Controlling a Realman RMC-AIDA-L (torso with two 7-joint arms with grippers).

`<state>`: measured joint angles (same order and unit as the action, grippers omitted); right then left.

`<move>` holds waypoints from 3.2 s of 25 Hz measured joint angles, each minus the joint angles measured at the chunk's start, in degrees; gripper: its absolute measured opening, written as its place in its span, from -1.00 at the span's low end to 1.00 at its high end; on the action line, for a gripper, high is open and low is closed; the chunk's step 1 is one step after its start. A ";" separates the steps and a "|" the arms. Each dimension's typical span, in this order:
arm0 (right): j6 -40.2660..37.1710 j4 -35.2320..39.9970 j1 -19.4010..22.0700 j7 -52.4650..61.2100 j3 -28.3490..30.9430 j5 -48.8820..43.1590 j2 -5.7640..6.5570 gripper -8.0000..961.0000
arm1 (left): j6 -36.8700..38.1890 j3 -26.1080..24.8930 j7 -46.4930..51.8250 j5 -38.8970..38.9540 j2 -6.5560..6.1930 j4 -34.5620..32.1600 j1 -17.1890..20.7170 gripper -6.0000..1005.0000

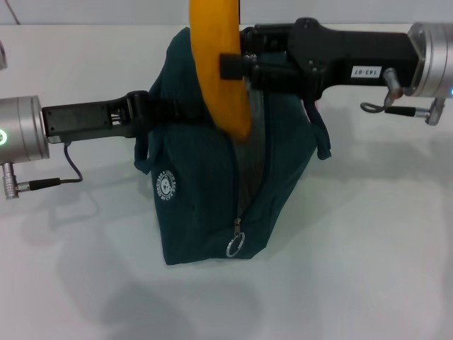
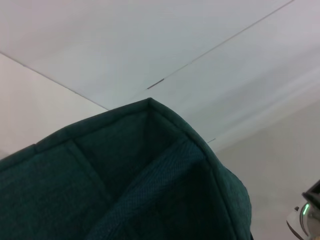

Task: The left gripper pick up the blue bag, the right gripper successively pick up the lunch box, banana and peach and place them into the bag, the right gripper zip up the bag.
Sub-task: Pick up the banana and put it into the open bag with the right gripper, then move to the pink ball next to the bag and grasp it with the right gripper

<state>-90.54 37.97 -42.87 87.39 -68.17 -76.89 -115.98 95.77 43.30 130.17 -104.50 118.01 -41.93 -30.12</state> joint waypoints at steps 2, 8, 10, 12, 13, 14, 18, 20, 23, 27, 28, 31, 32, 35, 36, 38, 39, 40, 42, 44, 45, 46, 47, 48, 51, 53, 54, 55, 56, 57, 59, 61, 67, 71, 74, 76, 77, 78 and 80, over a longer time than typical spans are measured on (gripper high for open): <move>0.00 -0.02 0.15 -0.01 -0.75 0.13 -0.08 0.01 | -0.03 -0.07 0.00 0.00 0.00 0.00 0.05 -0.92; -0.31 -0.05 0.72 -0.03 -1.06 0.47 0.05 0.03 | -0.13 -0.24 -0.07 0.00 0.03 0.01 0.16 -0.92; -0.37 0.03 1.11 -0.05 -0.73 0.53 0.06 0.04 | -0.15 -0.25 -0.25 0.00 0.07 0.01 0.16 -0.92; -0.25 0.15 1.48 -0.09 -0.55 0.89 0.03 0.05 | -0.15 -0.25 -0.40 0.00 0.10 0.01 0.15 -0.92; -0.09 0.14 1.60 -0.11 -0.52 1.29 0.01 0.06 | -0.15 -0.25 -0.44 0.00 0.12 0.00 0.16 -0.92; -0.03 0.08 1.64 -0.11 -0.51 1.56 0.01 0.06 | -0.15 -0.25 -0.46 0.00 0.12 0.01 0.15 -0.92; 0.03 -0.09 1.72 -0.12 -0.42 2.06 0.06 0.08 | -0.20 -0.25 -0.45 -0.01 0.12 0.01 0.15 -0.92; 0.05 -0.10 1.74 -0.12 -0.40 2.07 0.06 0.09 | -0.22 -0.24 -0.45 0.00 0.12 0.00 0.11 -0.92; 0.24 -0.13 1.79 -0.12 -0.36 2.10 0.06 0.19 | -0.24 -0.23 -0.45 0.00 0.12 0.00 0.07 -0.91; 0.47 -0.11 2.39 -0.12 -0.27 2.91 0.22 0.54 | -0.24 -0.23 -0.45 0.02 0.12 0.00 0.06 -0.91; 0.49 -0.03 2.62 -0.12 -0.16 3.38 0.31 0.54 | -0.24 -0.23 -0.44 0.05 0.11 0.00 0.06 -0.92; 0.47 0.18 3.43 -0.12 1.75 4.23 0.52 0.54 | -0.23 -0.23 -0.44 0.09 0.05 0.00 0.06 -0.92; 0.49 0.20 3.84 -0.11 3.25 4.24 0.60 0.54 | -0.24 -0.23 -0.44 0.09 0.05 0.00 0.06 -0.92; 1.70 -0.32 4.59 0.15 6.75 3.97 1.27 0.54 | -0.24 -0.23 -0.44 0.09 0.04 0.00 0.06 -0.92; 2.81 -0.83 4.70 0.20 7.39 3.79 1.84 0.54 | -0.24 -0.23 -0.44 0.09 0.03 0.00 0.06 -0.92; 5.06 -1.82 4.76 0.09 7.60 3.38 2.99 0.54 | -0.23 -0.23 -0.44 0.09 0.03 0.00 0.07 -0.92; 6.66 -2.26 4.86 -0.13 7.60 2.73 3.56 0.54 | -0.23 -0.23 -0.44 0.08 0.02 0.00 0.08 -0.92; 8.90 -2.51 5.25 -1.18 7.67 1.21 4.03 0.54 | -0.23 -0.23 -0.44 0.06 0.03 0.00 0.11 -0.92; 10.16 -2.53 5.63 -2.43 7.74 0.25 4.11 0.54 | -0.21 -0.23 -0.48 0.06 0.05 0.00 0.19 -0.92; 12.53 -2.41 6.26 -4.78 7.78 -1.37 3.89 0.54 | -0.15 -0.23 -0.54 0.05 0.08 0.00 0.32 -0.92; 13.95 -2.29 6.56 -5.59 7.77 -2.21 3.66 0.54 | -0.11 -0.21 -0.55 0.05 0.08 0.00 0.41 -0.92; 15.14 -2.24 6.78 -6.22 7.78 -2.78 3.51 0.54 | -0.10 -0.20 -0.55 0.07 0.09 0.00 0.51 -0.92; 16.39 -2.29 6.94 -6.82 7.79 -3.16 3.39 0.54 | -0.07 -0.20 -0.56 0.11 0.09 0.00 0.58 -0.92; 18.29 -2.64 7.01 -7.53 7.70 -3.52 3.30 0.54 | -0.05 -0.20 -0.57 0.23 0.10 0.00 0.65 -0.92; 23.17 -3.51 6.97 -8.53 7.38 -5.37 3.18 0.54 | -0.05 -0.22 -0.58 0.36 0.12 0.00 0.68 -0.92; 26.24 -4.09 6.74 -8.86 7.33 -7.21 2.87 0.59 | -0.05 -0.20 -0.59 0.38 0.12 0.00 0.68 -0.92; 27.93 -4.34 6.62 -9.11 7.33 -8.15 2.48 0.63 | -0.05 -0.18 -0.60 0.39 0.12 0.00 0.68 -0.92; 29.18 -4.46 6.59 -9.42 7.33 -8.78 2.02 0.68 | -0.05 -0.18 -0.60 0.40 0.12 0.00 0.68 -0.92; 30.55 -4.53 6.58 -9.95 7.31 -9.41 1.53 0.72 | -0.05 -0.18 -0.61 0.41 0.12 0.00 0.68 -0.92; 31.85 -4.55 6.58 -10.67 7.31 -9.78 1.08 0.77 | -0.07 -0.21 -0.61 0.41 0.12 0.00 0.68 -0.92; 34.04 -5.11 6.53 -12.51 6.98 -10.05 0.33 0.77 | -0.10 -0.24 -0.61 0.43 0.12 0.00 0.65 -0.92; 34.93 -6.72 5.81 -13.48 6.43 -9.98 0.14 0.76 | -0.13 -0.23 -0.61 0.44 0.14 0.00 0.57 -0.92; 35.63 -12.01 2.65 -14.64 6.06 -9.85 0.08 0.76 | -0.23 -0.23 -0.62 0.52 0.24 0.00 0.52 -0.92; 36.58 -14.60 0.96 -15.02 5.85 -9.85 -0.11 0.76 | -0.24 -0.24 -0.62 0.53 0.33 0.00 0.36 -0.92; 37.32 -16.84 -0.58 -15.13 5.73 -9.91 -0.12 0.75 | -0.24 -0.24 -0.62 0.53 0.38 0.00 0.39 -0.92; 37.72 -18.08 -1.47 -15.44 5.27 -9.94 -0.13 0.75 | -0.24 -0.24 -0.62 0.53 0.41 0.00 0.49 -0.92; 38.27 -18.69 -2.05 -15.63 4.80 -9.91 -0.14 0.75 | -0.24 -0.24 -0.62 0.53 0.42 0.00 0.51 -0.92; 39.05 -19.14 -2.49 -15.71 4.29 -9.89 -0.16 0.75 | -0.24 -0.24 -0.62 0.54 0.45 0.00 0.52 -0.92; 40.54 -20.06 -3.15 -15.75 3.60 -9.85 -0.20 0.75 | -0.24 -0.24 -0.62 0.53 0.60 0.00 0.49 -0.92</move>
<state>-50.01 17.91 -46.02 71.64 -64.57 -86.74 -116.19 95.53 43.05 129.55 -103.97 118.60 -41.93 -29.64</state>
